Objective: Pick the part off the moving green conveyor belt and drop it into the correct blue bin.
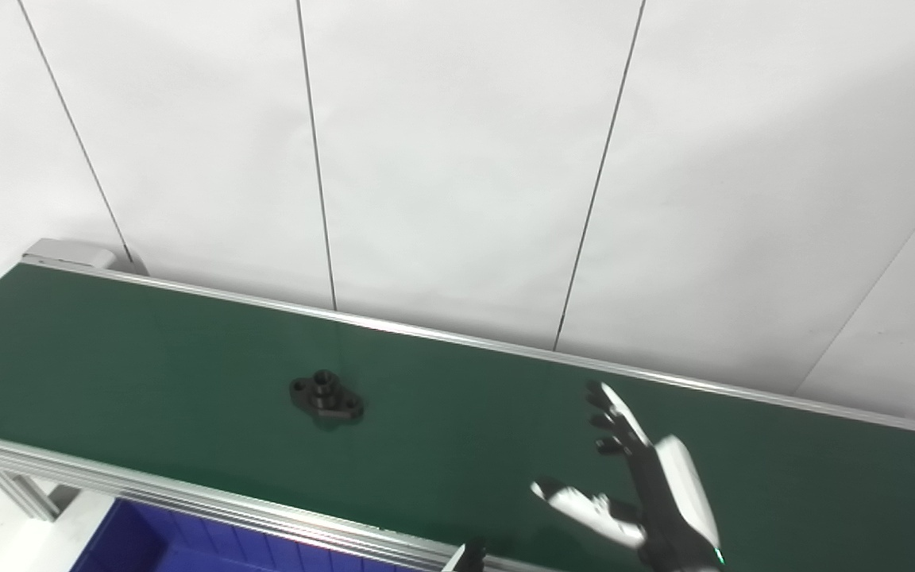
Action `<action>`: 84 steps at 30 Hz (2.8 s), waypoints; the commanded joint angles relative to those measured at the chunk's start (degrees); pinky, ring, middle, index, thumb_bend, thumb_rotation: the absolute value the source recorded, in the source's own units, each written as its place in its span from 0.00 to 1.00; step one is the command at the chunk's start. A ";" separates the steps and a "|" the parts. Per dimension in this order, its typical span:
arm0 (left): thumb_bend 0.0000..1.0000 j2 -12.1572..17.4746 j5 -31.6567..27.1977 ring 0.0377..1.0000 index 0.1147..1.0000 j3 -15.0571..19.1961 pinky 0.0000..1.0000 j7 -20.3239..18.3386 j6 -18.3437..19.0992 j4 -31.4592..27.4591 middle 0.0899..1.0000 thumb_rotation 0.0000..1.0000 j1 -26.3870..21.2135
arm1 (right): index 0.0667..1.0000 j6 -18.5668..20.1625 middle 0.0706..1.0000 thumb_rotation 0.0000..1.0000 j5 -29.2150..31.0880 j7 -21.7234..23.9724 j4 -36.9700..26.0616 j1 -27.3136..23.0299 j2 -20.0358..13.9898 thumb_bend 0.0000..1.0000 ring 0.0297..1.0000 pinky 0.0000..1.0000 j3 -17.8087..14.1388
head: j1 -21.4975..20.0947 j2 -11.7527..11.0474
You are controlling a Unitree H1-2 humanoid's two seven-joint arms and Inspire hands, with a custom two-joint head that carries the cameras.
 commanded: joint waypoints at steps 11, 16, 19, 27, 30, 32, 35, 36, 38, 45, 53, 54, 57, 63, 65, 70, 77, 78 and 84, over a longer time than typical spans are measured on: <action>0.91 -2.92 3.01 0.98 1.00 -3.55 0.91 0.14 0.22 -2.68 1.00 0.83 0.84 | 0.93 7.64 0.86 0.67 -13.99 3.80 11.01 -15.25 0.14 0.95 0.79 0.66 8.73 | 2.03 1.51; 0.93 -3.86 3.92 0.99 1.00 -4.52 0.89 0.16 1.83 -3.01 1.00 0.82 1.33 | 0.92 8.45 0.84 0.64 -17.88 3.74 16.75 -19.62 0.32 0.97 0.77 0.63 11.77 | 2.25 1.86; 0.92 -4.59 4.28 1.00 1.00 -5.17 0.92 0.35 2.78 -3.33 1.00 0.82 1.57 | 0.91 9.02 0.83 0.64 -19.67 3.64 20.73 -22.15 0.72 1.00 0.76 0.63 13.45 | 2.50 2.01; 0.85 -5.05 5.94 1.00 1.00 -7.15 0.86 0.13 3.97 -3.60 1.00 0.83 1.53 | 0.90 9.24 0.83 0.65 -21.42 3.29 28.96 -27.33 2.18 1.00 0.73 0.59 16.10 | 3.82 2.34; 0.85 -5.23 6.09 1.00 1.00 -7.77 0.87 0.21 4.22 -3.90 1.00 0.83 2.14 | 0.90 9.26 0.83 0.64 -21.71 2.85 31.41 -28.91 2.77 1.00 0.73 0.58 16.97 | 4.58 2.60; 0.86 -5.38 6.45 0.99 1.00 -8.19 0.87 0.41 4.54 -4.27 1.00 0.83 2.56 | 0.90 9.19 0.83 0.64 -21.51 2.89 32.88 -29.78 3.19 1.00 0.73 0.59 17.30 | 5.17 2.68; 0.87 -5.65 7.51 0.98 1.00 -9.15 0.86 0.69 5.59 -5.18 1.00 0.84 3.36 | 0.90 8.95 0.83 0.65 -21.29 3.17 35.78 -31.28 3.86 1.00 0.72 0.61 17.97 | 5.63 2.80; 0.87 -5.68 8.03 0.98 1.00 -9.53 0.86 0.75 6.01 -5.51 1.00 0.84 3.56 | 0.90 8.93 0.83 0.66 -21.30 3.31 36.40 -31.58 3.93 0.99 0.72 0.60 18.20 | 5.69 2.88; 0.86 -5.77 8.88 0.99 1.00 -10.36 0.85 0.86 6.63 -6.05 1.00 0.84 3.99 | 0.91 9.00 0.83 0.66 -21.50 3.62 37.38 -32.01 3.85 0.99 0.72 0.60 18.82 | 6.04 3.11; 0.88 -6.44 11.33 1.00 1.00 -12.90 0.82 0.98 10.45 -8.59 1.00 0.81 6.10 | 0.91 8.57 0.81 0.66 -23.75 3.29 41.77 -34.19 2.66 0.99 0.68 0.55 21.80 | 7.22 3.94; 0.87 -6.43 12.07 0.99 1.00 -15.11 0.81 1.18 14.02 -11.16 1.00 0.80 7.61 | 0.90 8.88 0.80 0.66 -23.08 2.49 45.86 -36.33 3.82 0.98 0.67 0.55 22.38 | 8.20 4.22; 0.86 -6.35 12.12 0.99 1.00 -15.40 0.81 1.26 14.32 -11.47 1.00 0.80 7.81 | 0.90 8.85 0.80 0.67 -22.87 2.52 46.33 -36.54 4.02 0.99 0.67 0.55 22.35 | 8.42 4.30; 0.84 -6.06 11.83 0.99 1.00 -16.09 0.79 1.68 14.67 -11.94 1.00 0.79 8.14 | 0.90 8.77 0.81 0.65 -22.34 2.11 47.45 -36.84 4.46 0.99 0.69 0.56 22.17 | 8.59 4.39; 0.84 -5.59 11.48 0.99 1.00 -17.09 0.78 2.88 14.06 -11.72 1.00 0.79 8.92 | 0.89 8.96 0.79 0.66 -22.10 0.71 49.35 -36.91 5.20 0.98 0.66 0.53 22.19 | 9.40 4.15; 0.84 -5.55 11.20 1.00 1.00 -17.34 0.79 2.96 14.32 -11.83 1.00 0.78 9.08 | 0.88 9.40 0.72 0.65 -22.00 -0.18 50.06 -36.82 5.81 0.96 0.54 0.41 21.98 | 9.61 4.26; 0.85 -5.56 11.82 0.99 1.00 -18.12 0.78 3.27 16.08 -12.41 1.00 0.79 9.13 | 0.85 9.90 0.43 0.60 -21.18 -2.86 51.55 -35.91 7.50 0.92 0.29 0.22 21.04 | 10.04 4.49; 0.87 -5.02 12.67 0.95 1.00 -19.61 0.76 2.13 21.65 -13.89 1.00 0.78 8.32 | 0.67 8.84 0.30 0.60 -21.34 -5.53 53.56 -34.73 8.11 0.82 0.22 0.17 22.61 | 10.42 4.80; 0.86 -4.86 12.63 0.95 1.00 -19.83 0.76 1.74 22.61 -14.14 1.00 0.78 8.10 | 0.67 8.70 0.30 0.60 -21.49 -6.43 53.86 -34.40 8.25 0.81 0.21 0.17 22.89 | 10.44 4.87; 0.87 -4.56 11.22 0.90 1.00 -20.65 0.72 1.12 26.00 -14.79 1.00 0.71 7.37 | 0.59 9.57 0.32 0.65 -21.68 -7.44 54.55 -33.65 9.11 0.81 0.24 0.18 24.12 | 10.64 5.08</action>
